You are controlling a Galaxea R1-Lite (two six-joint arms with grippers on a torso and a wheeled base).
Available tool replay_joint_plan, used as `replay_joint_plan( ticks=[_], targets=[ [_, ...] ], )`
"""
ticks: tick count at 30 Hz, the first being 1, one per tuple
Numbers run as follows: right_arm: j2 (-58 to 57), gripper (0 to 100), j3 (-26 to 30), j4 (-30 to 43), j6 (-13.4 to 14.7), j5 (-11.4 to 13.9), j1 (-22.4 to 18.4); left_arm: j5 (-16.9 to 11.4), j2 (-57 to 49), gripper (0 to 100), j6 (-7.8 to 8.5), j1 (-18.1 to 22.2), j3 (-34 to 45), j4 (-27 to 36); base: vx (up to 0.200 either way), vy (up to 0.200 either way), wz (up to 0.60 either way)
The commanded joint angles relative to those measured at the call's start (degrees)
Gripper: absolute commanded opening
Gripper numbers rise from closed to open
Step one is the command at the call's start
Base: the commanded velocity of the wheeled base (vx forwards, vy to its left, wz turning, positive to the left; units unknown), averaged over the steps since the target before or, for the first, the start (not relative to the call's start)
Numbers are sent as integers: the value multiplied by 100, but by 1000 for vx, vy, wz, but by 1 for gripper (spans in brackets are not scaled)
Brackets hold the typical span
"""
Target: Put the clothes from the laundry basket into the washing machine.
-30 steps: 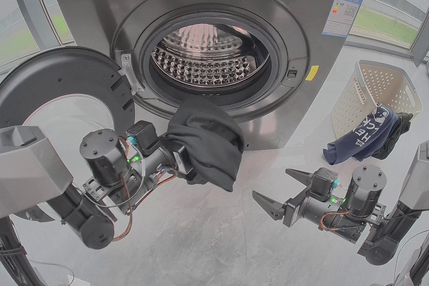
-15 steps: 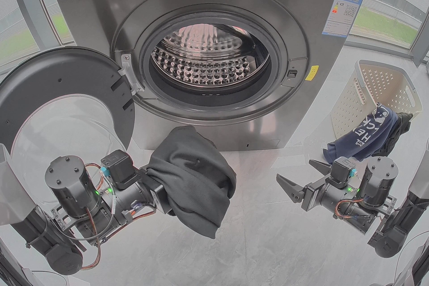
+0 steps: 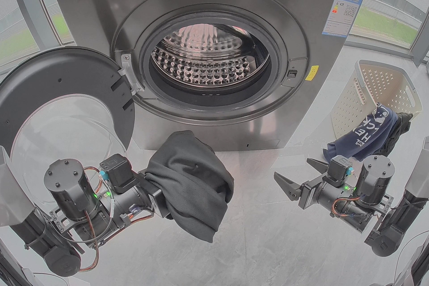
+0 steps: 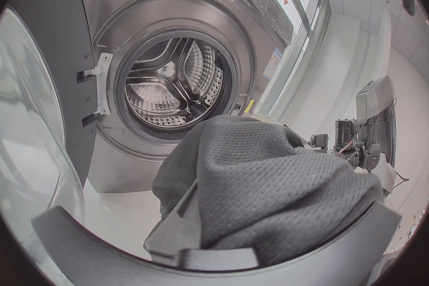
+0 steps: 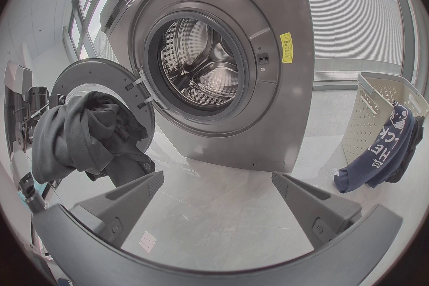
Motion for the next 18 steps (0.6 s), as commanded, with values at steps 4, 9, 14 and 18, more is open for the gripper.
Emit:
replay_joint_plan(
  ticks=[4, 9, 14, 18],
  targets=[
    [36, 100, 10, -1, 1, -2, 21, 3, 8, 0, -2, -4, -2, -1, 200, 0, 0],
    [36, 100, 28, -1, 10, -2, 21, 3, 26, 0, 7, -22, 15, -1, 160, 0, 0],
    [45, 100, 37, -1, 10, -2, 21, 3, 26, 0, 7, -31, 15, -1, 0, 0, 0],
    [45, 100, 37, -1, 10, -2, 30, 3, 26, 0, 69, -31, 24, -1, 0, 0, 0]
  ],
)
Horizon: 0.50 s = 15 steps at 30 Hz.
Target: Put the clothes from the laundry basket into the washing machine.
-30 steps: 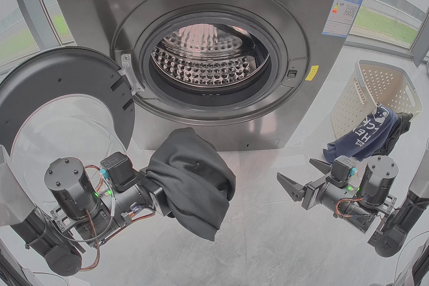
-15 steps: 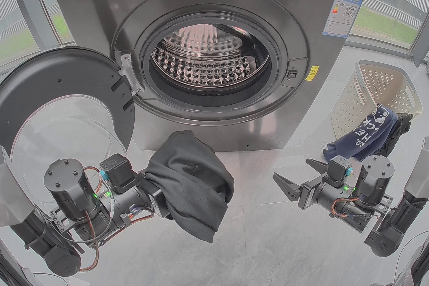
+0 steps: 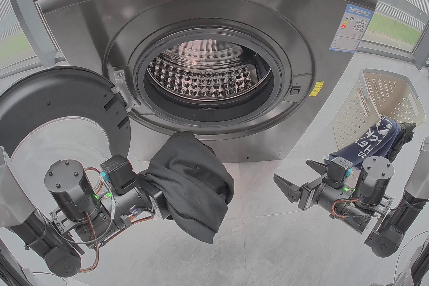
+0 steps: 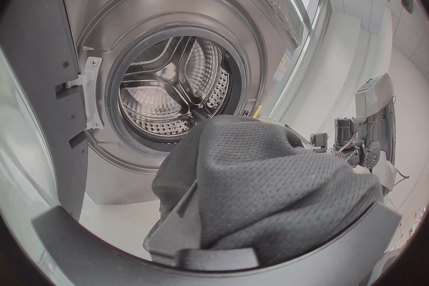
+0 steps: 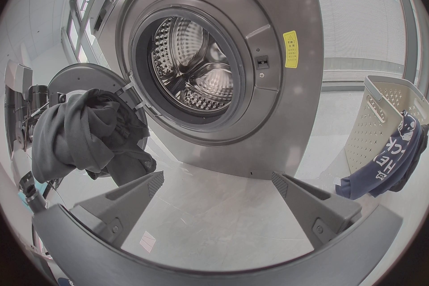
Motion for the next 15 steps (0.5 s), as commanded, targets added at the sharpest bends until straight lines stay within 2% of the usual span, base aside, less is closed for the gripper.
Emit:
replay_joint_plan(
  ticks=[1, 2, 14, 15],
  targets=[
    [20, 100, -1, -1, -1, -4, 11, 1, 19, 0, 11, -3, 6, -1, 0, 0, 0],
    [20, 100, -1, -1, -1, 4, 11, 1, 54, 0, 29, -3, 6, -10, 0, 0, 0],
    [20, 100, 8, -1, -1, -4, 28, 1, 133, 0, 29, -12, 6, -10, 200, 0, 0],
    [20, 100, 8, -1, -1, -4, 46, 1, 133, 0, 29, -12, 6, -10, 0, 0, 0]
  ],
)
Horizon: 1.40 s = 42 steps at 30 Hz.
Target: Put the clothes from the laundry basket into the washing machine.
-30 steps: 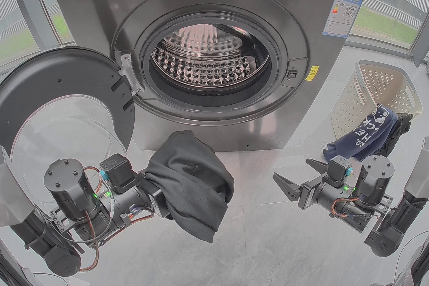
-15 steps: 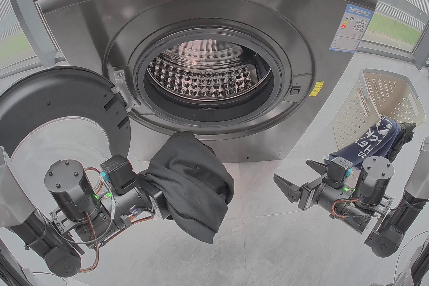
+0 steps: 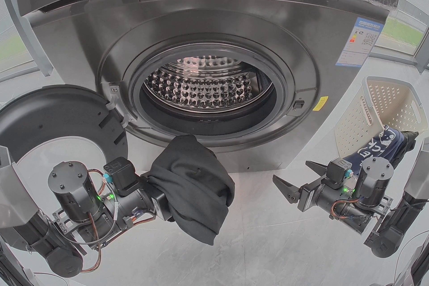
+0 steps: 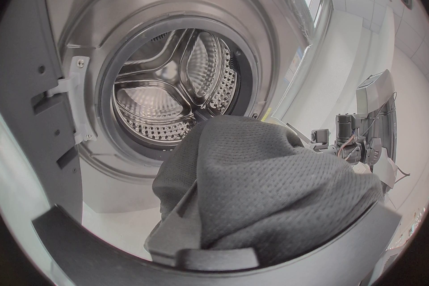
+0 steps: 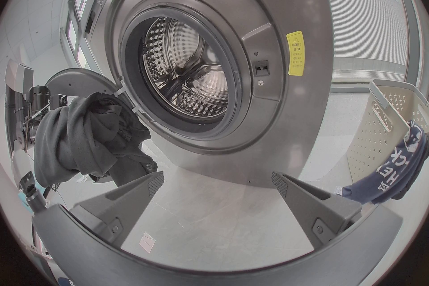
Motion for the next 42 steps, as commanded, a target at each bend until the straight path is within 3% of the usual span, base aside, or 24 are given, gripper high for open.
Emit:
replay_joint_plan(
  ticks=[1, 14, 26, 37, 41, 42],
  targets=[
    [14, 100, -1, -3, -1, -4, 24, -2, 33, 0, -4, -4, 4, 7, 0, 0, 0],
    [5, 100, 245, -3, -1, 13, 208, 7, 68, 0, 5, -83, 4, -1, 154, 0, 0],
    [-30, 100, 1001, -3, -19, 66, 1166, 69, 86, 0, -4, -417, -22, -1, 0, 0, 0],
    [-56, 100, 1036, 5, -1, 48, 1342, 95, 182, 0, -30, -356, -136, 16, 0, 0, 0],
    [-12, 100, 1036, 5, 8, 40, 1448, 315, 771, 0, 163, -321, -382, -1, 0, 0, 0],
    [-12, 100, 1036, 5, 8, 40, 1474, 350, 894, 0, 286, -329, -532, -1, 0, 0, 0]
  ],
)
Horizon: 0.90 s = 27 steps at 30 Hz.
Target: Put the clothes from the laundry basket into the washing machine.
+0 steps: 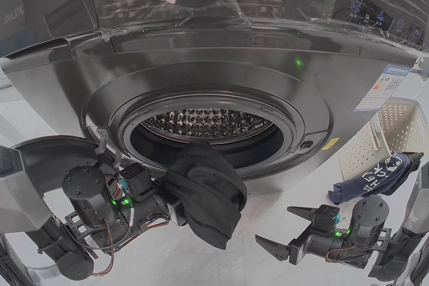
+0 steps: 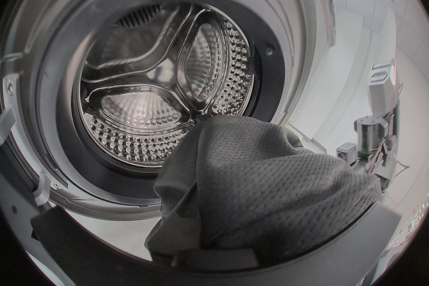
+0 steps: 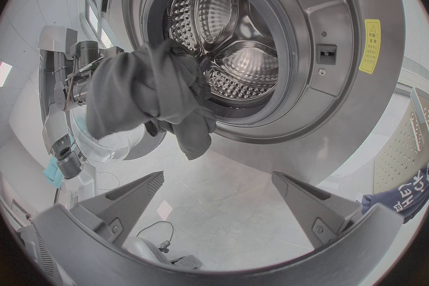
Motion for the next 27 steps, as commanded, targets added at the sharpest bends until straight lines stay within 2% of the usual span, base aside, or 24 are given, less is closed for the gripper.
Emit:
replay_joint_plan(
  ticks=[1, 3, 6, 7, 11, 13, 18, 27],
  targets=[
    [40, 100, -4, -1, 4, -5, 123, 156, 672, 0, 293, 30, -469, 1, 0, 0, 0],
    [40, 100, -4, -9, 4, -5, 123, 112, 795, 0, 337, 30, -698, 1, 0, 0, 0],
    [40, 100, 5, -1, 4, -5, 132, -72, 1120, 0, 232, 39, -1217, 10, 0, 0, 0],
    [40, 100, 5, -1, 4, -5, 132, -55, 1199, 0, 205, 48, -1322, 10, 0, 0, 0],
    [40, 100, 5, -1, -5, 3, 132, 77, 1559, 0, -93, 66, -1770, 10, 0, 0, 0],
    [40, 100, -4, -1, 4, 3, 141, 138, 1709, 0, -190, 83, -2016, 10, 0, 0, 0],
    [40, 100, 5, -1, 4, 3, 141, 182, 1937, 0, -243, 110, -2315, 19, 0, 0, 0],
    [58, 100, -4, -9, 4, 3, 141, 174, 2245, 0, -260, 487, -2886, 19, 0, 0, 0]
  ],
)
